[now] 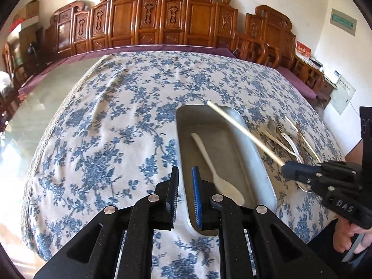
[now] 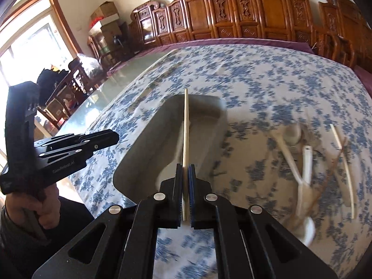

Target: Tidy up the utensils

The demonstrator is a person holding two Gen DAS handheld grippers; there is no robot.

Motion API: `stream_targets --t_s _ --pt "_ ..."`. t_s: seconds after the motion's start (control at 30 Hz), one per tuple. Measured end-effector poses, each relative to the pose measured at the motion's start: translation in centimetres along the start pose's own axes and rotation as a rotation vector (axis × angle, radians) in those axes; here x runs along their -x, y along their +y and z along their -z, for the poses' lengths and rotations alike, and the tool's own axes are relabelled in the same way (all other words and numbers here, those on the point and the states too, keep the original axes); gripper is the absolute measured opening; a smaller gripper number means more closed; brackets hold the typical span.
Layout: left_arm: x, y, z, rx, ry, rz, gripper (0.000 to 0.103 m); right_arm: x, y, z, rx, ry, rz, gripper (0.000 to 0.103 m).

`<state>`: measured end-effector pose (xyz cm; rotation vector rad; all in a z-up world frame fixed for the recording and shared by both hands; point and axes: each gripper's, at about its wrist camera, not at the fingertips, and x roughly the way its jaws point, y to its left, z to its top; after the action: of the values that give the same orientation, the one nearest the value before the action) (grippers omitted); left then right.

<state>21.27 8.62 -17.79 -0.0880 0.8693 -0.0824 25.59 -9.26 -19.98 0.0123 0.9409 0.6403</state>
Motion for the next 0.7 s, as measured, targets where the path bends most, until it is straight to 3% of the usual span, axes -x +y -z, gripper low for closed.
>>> stream_targets --t_s 0.4,0.7 --pt "0.3 2.0 0.1 0.024 -0.013 0.008 0.01 -5.4 2.0 -0.9 -0.043 0.087 0.03 0.006" --pt "0.4 2.0 0.1 0.029 -0.016 0.015 0.01 -6.2 3.5 -0.5 -0.028 0.1 -0.055 0.012"
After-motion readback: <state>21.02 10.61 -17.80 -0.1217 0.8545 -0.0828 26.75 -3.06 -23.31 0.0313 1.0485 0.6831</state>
